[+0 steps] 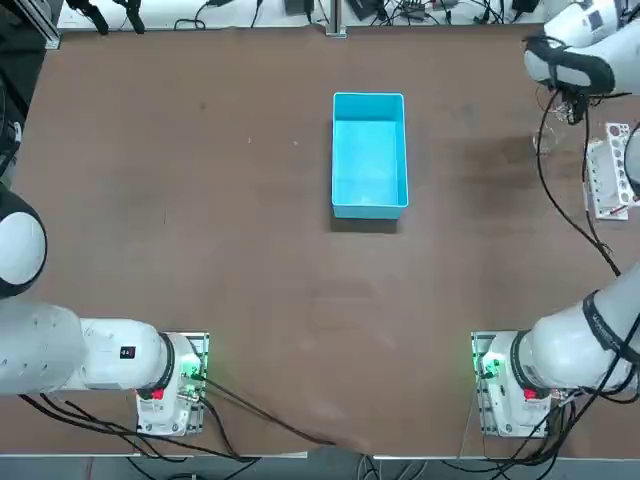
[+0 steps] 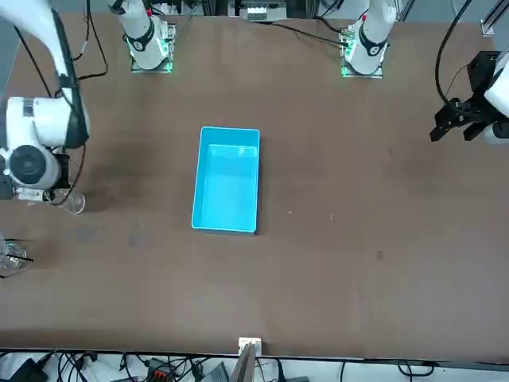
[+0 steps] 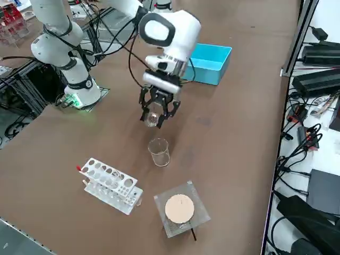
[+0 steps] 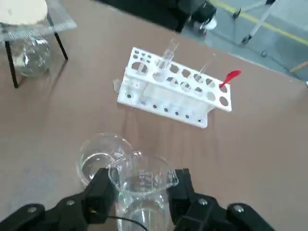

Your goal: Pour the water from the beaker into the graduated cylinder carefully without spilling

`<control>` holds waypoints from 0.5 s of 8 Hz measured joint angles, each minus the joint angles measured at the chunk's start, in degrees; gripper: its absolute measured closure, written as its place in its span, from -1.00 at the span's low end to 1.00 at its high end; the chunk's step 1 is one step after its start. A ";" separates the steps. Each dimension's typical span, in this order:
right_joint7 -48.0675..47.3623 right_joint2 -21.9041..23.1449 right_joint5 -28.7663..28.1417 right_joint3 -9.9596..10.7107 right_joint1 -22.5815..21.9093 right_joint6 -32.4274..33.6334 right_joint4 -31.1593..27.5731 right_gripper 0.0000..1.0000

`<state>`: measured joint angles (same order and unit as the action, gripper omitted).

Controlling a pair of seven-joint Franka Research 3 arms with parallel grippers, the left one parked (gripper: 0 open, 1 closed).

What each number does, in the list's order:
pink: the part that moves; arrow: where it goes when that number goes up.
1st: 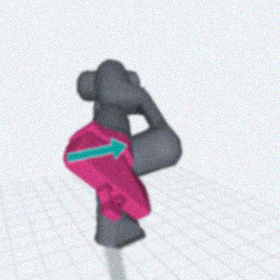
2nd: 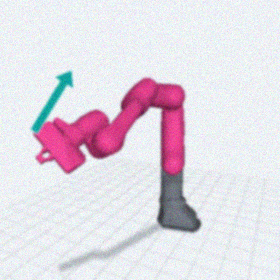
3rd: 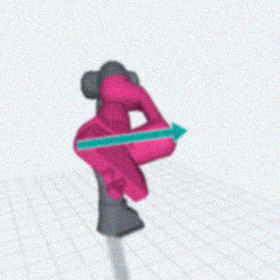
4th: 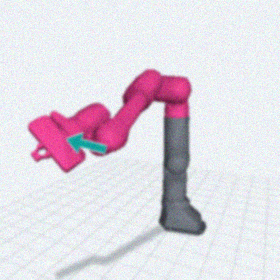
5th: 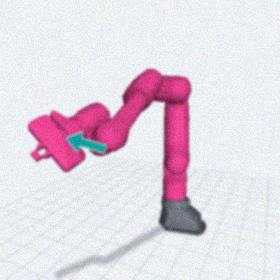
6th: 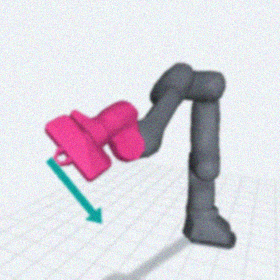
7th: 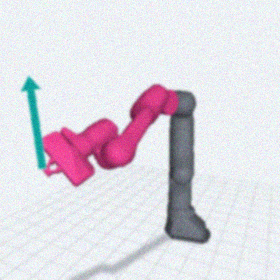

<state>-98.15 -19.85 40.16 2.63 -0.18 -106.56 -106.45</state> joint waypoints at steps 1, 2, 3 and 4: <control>-5.03 -1.21 2.32 -0.13 -2.63 2.29 0.15 -0.22; -9.28 -2.91 3.99 -0.21 -5.53 5.05 0.58 -0.22; -13.05 -4.86 5.40 -0.24 -8.57 7.69 1.33 -0.22; -17.49 -7.01 7.09 -0.27 -11.48 10.37 2.27 -0.22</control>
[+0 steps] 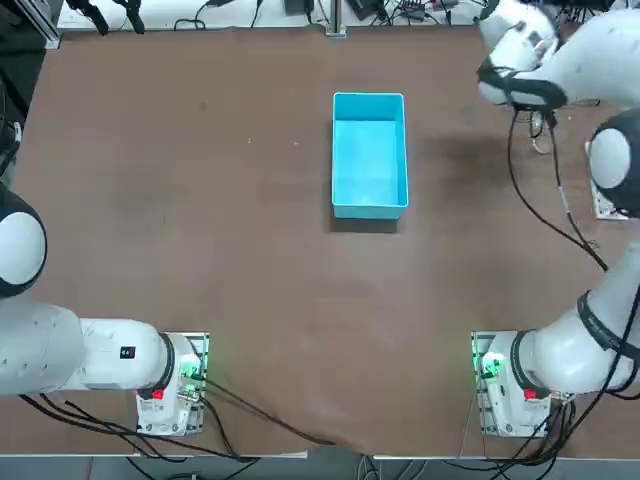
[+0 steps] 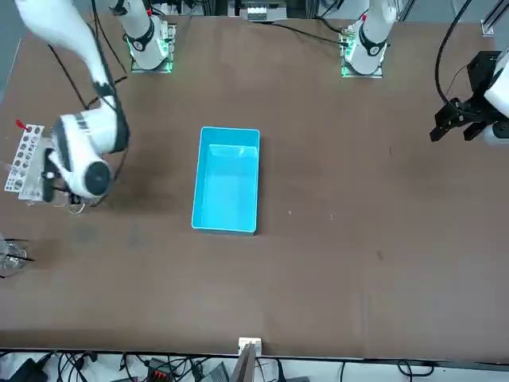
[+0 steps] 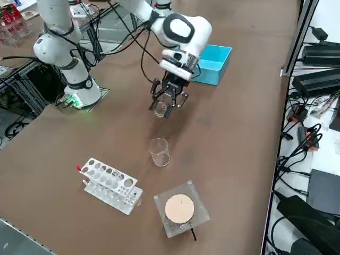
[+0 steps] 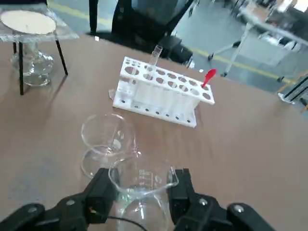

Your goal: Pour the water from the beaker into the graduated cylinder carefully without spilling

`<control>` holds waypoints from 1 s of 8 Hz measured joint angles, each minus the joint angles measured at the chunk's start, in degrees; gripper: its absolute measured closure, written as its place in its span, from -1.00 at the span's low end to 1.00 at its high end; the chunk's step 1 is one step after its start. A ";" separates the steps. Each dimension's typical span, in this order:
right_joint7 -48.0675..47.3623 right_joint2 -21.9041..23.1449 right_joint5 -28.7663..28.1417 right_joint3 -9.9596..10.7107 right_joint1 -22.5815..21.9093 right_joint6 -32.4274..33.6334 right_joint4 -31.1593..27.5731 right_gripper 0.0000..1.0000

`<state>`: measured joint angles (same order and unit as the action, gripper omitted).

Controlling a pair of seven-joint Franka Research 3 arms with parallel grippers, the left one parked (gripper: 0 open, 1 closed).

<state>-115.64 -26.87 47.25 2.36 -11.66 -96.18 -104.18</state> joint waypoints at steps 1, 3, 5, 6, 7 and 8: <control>-4.50 -2.39 1.62 -0.03 -2.49 2.46 1.09 -0.22; -13.59 -7.98 3.92 -0.01 -6.59 6.33 4.47 -0.22; -21.39 -13.45 6.51 0.00 -9.39 9.66 8.14 -0.22; -24.54 -15.75 6.97 0.01 -10.73 10.28 10.08 -0.22; -26.99 -17.55 7.01 0.05 -11.94 10.72 12.06 -0.22; -28.85 -18.81 7.19 0.08 -12.79 11.08 13.19 -0.22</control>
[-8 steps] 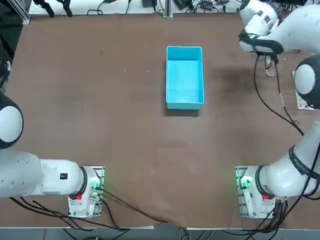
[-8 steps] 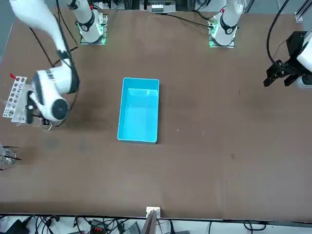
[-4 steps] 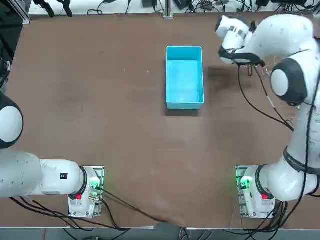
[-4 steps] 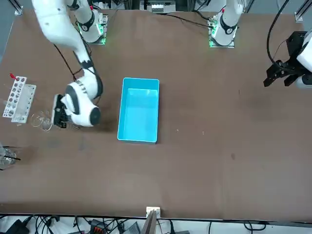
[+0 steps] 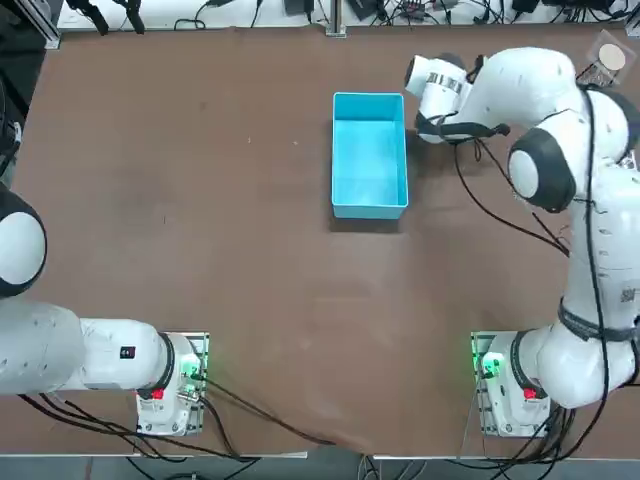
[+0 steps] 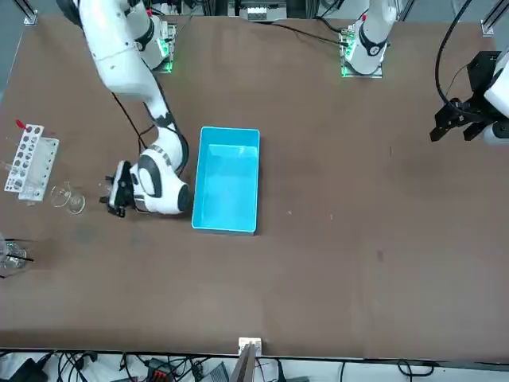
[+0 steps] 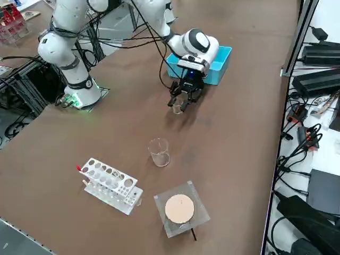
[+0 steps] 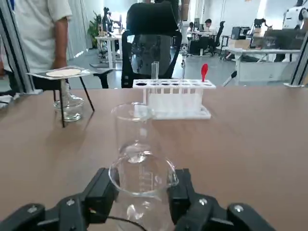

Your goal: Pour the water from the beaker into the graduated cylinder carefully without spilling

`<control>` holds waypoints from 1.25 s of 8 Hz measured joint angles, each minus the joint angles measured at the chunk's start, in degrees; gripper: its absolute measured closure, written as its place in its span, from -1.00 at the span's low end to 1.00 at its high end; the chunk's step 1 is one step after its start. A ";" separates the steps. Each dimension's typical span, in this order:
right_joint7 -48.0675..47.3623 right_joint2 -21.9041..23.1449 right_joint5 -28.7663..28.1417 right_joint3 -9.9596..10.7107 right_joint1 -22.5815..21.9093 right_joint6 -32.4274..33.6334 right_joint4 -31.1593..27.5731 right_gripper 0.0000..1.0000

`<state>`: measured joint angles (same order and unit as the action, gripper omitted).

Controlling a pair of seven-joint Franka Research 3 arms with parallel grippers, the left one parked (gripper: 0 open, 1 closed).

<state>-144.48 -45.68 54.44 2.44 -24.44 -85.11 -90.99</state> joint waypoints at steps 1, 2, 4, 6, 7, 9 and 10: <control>-1.81 -1.35 0.73 0.05 -0.44 0.05 0.44 -0.22; -3.33 -2.70 1.44 0.07 -0.56 0.02 0.62 -0.22; -4.28 -4.74 1.83 0.27 -0.58 -0.08 1.12 -0.22; -4.71 -6.42 2.43 0.86 -0.40 -0.30 1.62 -0.22; -4.77 -6.88 2.88 1.14 -0.17 -0.34 1.85 -0.22; -4.95 -7.48 3.34 1.29 0.65 -0.77 1.98 -0.22; -5.46 -7.78 3.36 1.29 0.84 -1.34 1.98 -0.22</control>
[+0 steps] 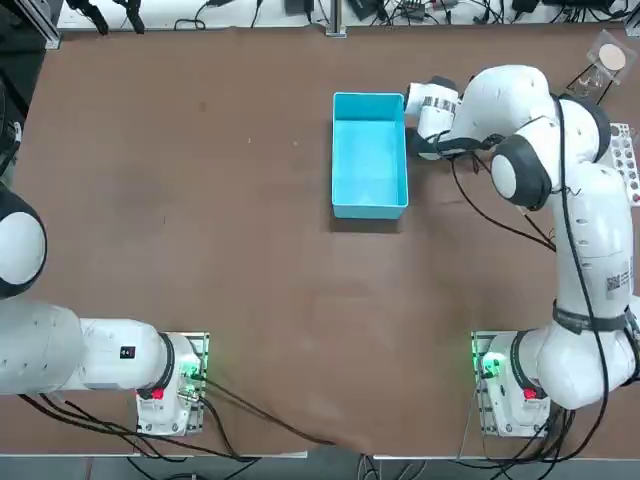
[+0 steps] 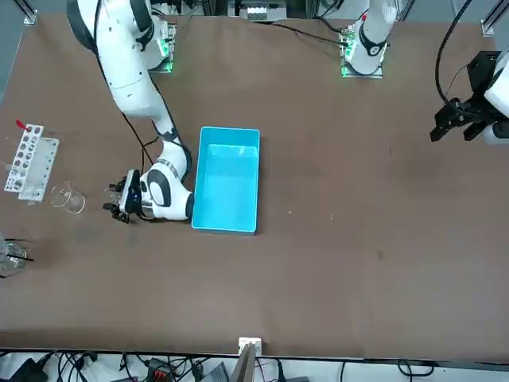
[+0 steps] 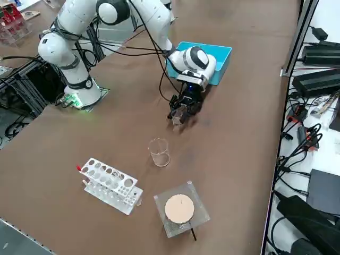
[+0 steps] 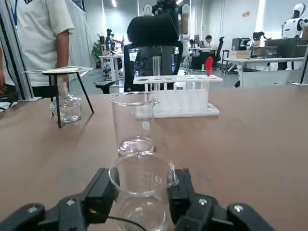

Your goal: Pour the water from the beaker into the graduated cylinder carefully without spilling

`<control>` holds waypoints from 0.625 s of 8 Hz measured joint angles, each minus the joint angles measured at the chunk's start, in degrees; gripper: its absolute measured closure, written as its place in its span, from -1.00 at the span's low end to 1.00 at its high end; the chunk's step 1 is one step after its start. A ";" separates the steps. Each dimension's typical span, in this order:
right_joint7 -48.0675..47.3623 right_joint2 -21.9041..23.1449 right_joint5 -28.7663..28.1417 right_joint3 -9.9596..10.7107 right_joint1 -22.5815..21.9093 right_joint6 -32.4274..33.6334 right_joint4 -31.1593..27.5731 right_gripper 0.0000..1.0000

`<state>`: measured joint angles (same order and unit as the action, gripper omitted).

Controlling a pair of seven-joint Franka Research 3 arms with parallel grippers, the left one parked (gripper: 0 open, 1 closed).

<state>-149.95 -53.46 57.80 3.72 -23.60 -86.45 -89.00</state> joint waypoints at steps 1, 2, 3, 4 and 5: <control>-0.42 -0.30 0.01 -0.01 0.02 -0.61 0.00 -0.22; -0.67 -0.45 0.01 -0.02 0.02 -0.89 0.00 -0.22; -0.83 -0.50 0.01 -0.01 0.22 -1.17 0.02 -0.22; -0.89 -0.51 0.01 0.00 0.70 -1.99 0.06 -0.22; -0.90 -0.55 0.01 0.01 1.16 -3.17 0.08 -0.22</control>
<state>-150.85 -54.01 57.80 3.73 -22.44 -89.61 -88.93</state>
